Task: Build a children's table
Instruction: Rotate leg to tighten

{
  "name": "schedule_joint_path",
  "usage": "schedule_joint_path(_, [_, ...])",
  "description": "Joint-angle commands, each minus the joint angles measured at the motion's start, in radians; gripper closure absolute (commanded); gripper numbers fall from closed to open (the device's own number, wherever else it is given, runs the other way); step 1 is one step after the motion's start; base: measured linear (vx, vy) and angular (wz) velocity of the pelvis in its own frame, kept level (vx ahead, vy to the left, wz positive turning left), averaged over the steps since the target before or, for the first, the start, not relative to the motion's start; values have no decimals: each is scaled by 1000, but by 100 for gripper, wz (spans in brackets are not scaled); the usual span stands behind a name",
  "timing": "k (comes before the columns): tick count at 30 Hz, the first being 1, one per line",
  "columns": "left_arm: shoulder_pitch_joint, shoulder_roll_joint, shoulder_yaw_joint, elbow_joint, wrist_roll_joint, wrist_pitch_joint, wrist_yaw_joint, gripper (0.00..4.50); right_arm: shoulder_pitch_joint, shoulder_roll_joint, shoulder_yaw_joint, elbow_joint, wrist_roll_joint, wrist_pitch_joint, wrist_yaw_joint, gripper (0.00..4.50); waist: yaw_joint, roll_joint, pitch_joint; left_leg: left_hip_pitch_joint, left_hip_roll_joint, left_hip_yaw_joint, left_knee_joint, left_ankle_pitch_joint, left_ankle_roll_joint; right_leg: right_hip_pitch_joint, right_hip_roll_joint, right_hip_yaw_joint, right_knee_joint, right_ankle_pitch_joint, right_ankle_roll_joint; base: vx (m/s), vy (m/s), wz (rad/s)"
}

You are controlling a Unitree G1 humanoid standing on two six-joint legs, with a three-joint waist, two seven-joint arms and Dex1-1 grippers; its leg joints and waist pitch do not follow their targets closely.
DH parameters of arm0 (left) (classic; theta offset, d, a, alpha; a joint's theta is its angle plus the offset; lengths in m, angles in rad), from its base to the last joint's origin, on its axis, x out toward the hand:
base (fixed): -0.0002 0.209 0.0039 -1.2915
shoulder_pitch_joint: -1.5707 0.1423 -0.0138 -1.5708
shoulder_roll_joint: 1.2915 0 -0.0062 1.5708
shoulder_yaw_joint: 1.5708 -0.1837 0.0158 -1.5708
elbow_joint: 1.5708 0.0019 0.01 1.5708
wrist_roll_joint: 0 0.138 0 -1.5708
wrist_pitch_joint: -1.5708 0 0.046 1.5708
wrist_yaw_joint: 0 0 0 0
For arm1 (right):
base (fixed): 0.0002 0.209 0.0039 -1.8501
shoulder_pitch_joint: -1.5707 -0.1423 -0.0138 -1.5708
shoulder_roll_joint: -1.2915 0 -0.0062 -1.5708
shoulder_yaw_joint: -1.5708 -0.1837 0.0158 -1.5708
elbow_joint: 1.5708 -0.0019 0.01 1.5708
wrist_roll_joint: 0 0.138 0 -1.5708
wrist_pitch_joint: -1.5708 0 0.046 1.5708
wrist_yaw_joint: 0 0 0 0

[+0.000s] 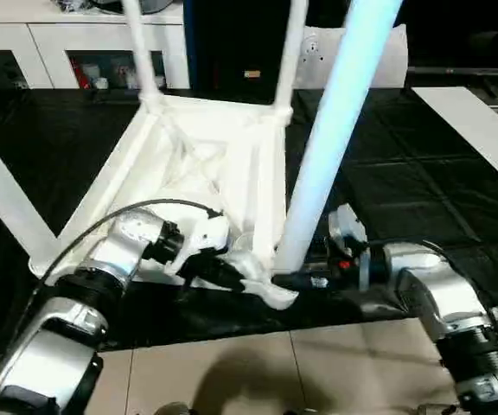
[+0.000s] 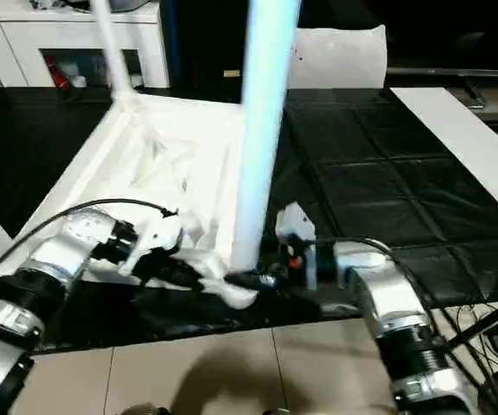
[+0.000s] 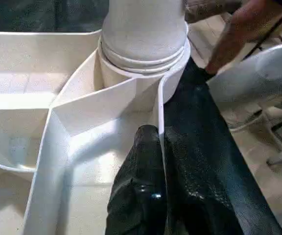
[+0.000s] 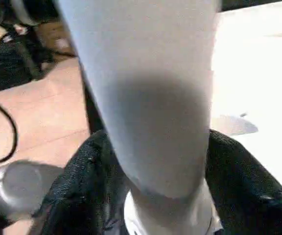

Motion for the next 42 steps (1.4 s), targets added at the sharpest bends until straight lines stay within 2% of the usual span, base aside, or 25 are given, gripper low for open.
schedule_joint_path(1, [-36, -5, -34, -7, 8, -43, -68, 450, -18, -18, 24, -7, 15, 17, 53, 201, -1, -5, -64, 17, 40, 1, -65, -234, 45, 48, -49, 39, -58, -251, -237, 0, 0, 0])
schedule_joint_path(7, [-48, 3, -40, 12, 11, -63, -82, 450, -24, -24, 39, -8, 19, 27, 80, 246, 15, -6, -65, 19, 42, 2, -65, -226, 41, 47, -50, 40, -54, -233, -240, 0, 0, 0])
schedule_joint_path(16, [-56, -1, -28, 38, 11, -65, -68, 450, -26, -14, 44, -10, 25, 40, 82, 254, 17, -9, -63, 17, 40, 1, -64, -230, 34, 47, -51, 40, -55, -257, -229, 0, 0, 0])
schedule_joint_path(18, [-58, -19, 3, 33, 12, 4, 46, 450, -12, 35, -5, -27, 42, 78, -37, 254, 16, -8, -62, 17, 40, 1, -65, -236, 27, 46, -52, 40, -56, -276, -223, 0, 0, 0])
schedule_joint_path(19, [-58, -20, 4, 33, 12, 8, 53, 450, -11, 38, -8, -28, 43, 81, -46, 254, 14, -10, -59, 17, 39, -1, -67, -252, 19, 44, -51, 40, -60, -309, -213, 0, 0, 0])
schedule_joint_path(20, [-59, -31, 18, 31, 9, 33, 94, 450, -6, 52, -17, -32, 40, 96, -88, 254, 11, -8, -57, 17, 37, -4, -70, -278, 7, 44, -53, 40, -65, -366, -195, 0, 0, 0])
schedule_joint_path(22, [-58, -52, 41, 24, -6, 73, 146, 450, 5, 75, -26, -38, 26, 103, -154, 254, 8, -10, -57, 19, 36, -6, -69, -298, -3, 41, -54, 40, -70, -410, -180, 0, 0, 0])
schedule_joint_path(23, [-58, -65, 53, 18, -11, 96, 180, 450, 12, 90, -30, -41, 15, 104, -195, 254, 2, -10, -54, 20, 35, -8, -70, -322, -11, 37, -55, 40, -76, -463, -160, 0, 0, 0])
schedule_joint_path(24, [-56, -79, 63, 12, -15, 114, 217, 450, 20, 107, -34, -44, 2, 102, -240, 254, 0, -8, -54, 20, 34, -11, -70, -329, -14, 37, -56, 39, -78, -476, -156, 0, 0, 0])
schedule_joint_path(25, [-55, -98, 73, 7, -18, 134, 257, 450, 29, 132, -38, -45, -14, 100, -296, 254, -10, -13, -54, 15, 34, -12, -72, -333, -21, 39, -54, 37, -78, -489, -144, 0, 0, 0])
schedule_joint_path(26, [-54, -116, 82, 3, -19, 150, 297, 450, 35, 157, -42, -43, -31, 97, -351, 254, -21, -13, -54, 15, 32, -14, -72, -339, -23, 37, -54, 37, -81, -500, -138, 0, 0, 0])
schedule_joint_path(27, [-53, -147, 95, -3, -22, 179, 357, 450, 36, 198, -52, -34, -55, 102, -438, 254, -25, -10, -55, 12, 31, -16, -72, -340, -23, 39, -54, 35, -81, -500, -137, 0, 0, 0])
schedule_joint_path(28, [-53, -147, 95, -3, -22, 179, 357, 450, 36, 198, -52, -34, -55, 102, -438, 254, -32, -12, -55, 10, 31, -15, -72, -339, -27, 37, -52, 36, -81, -492, -137, 0, 0, 0])
schedule_joint_path(29, [-54, -178, 105, -6, -23, 204, 416, 450, 31, 242, -66, -19, -76, 107, -529, 255, -45, -14, -56, 10, 28, -14, -70, -337, -18, 38, -51, 35, -82, -485, -139, 0, 0, 0])
schedule_joint_path(30, [-58, -230, 118, -9, -21, 244, 508, 450, 14, 308, -84, 10, -103, 120, -662, 255, -47, -12, -56, 12, 28, -13, -68, -338, -17, 33, -50, 36, -82, -482, -144, 0, 0, 0])
schedule_joint_path(33, [-79, -302, 125, 13, -5, 268, 637, 450, -26, 396, -97, 65, -126, 121, -817, 256, -62, -12, -55, 15, 23, -14, -65, -341, -14, 30, -48, 34, -88, -515, -138, 0, 0, 0])
schedule_joint_path(34, [-79, -302, 125, 13, -5, 268, 637, 450, -26, 396, -97, 65, -126, 121, -817, 256, -66, -11, -55, 14, 23, -14, -64, -341, -11, 29, -48, 34, -89, -515, -137, 0, 0, 0])
schedule_joint_path(35, [-94, -345, 126, 29, 15, 281, 725, 450, -63, 455, -116, 108, -144, 119, -929, 256, -68, -7, -58, 10, 24, -13, -66, -321, -5, 32, -46, 36, -87, -473, -141, 0, 0, 0])
schedule_joint_path(36, [-98, -353, 125, 32, 23, 279, 748, 450, -75, 471, -124, 121, -146, 123, -959, 256, -70, -8, -59, 9, 24, -12, -66, -317, -5, 32, -45, 37, -86, -454, -146, 0, 0, 0])
schedule_joint_path(38, [-107, -368, 118, 39, 46, 279, 797, 450, -97, 501, -141, 143, -154, 123, -1009, 256, -69, -5, -61, 10, 23, -11, -66, -298, 5, 37, -43, 38, -81, -389, -160, 0, 0, 0])
schedule_joint_path(40, [-107, -370, 118, 38, 56, 282, 811, 450, -99, 507, -143, 144, -160, 112, -1005, 256, -69, -6, -62, 10, 23, -9, -65, -289, 11, 38, -41, 39, -80, -362, -167, 0, 0, 0])
schedule_joint_path(41, [-107, -371, 119, 36, 60, 283, 814, 450, -98, 508, -142, 143, -163, 105, -997, 200, -65, -6, -64, 8, 23, -8, -65, -270, 20, 43, -42, 39, -76, -325, -174, 0, 0, 0])
schedule_joint_path(42, [-105, -363, 117, 34, 62, 278, 806, 450, -92, 499, -144, 137, -164, 96, -983, 186, -62, -6, -64, 7, 23, -7, -65, -249, 29, 45, -42, 39, -73, -292, -180, 0, 0, 0])
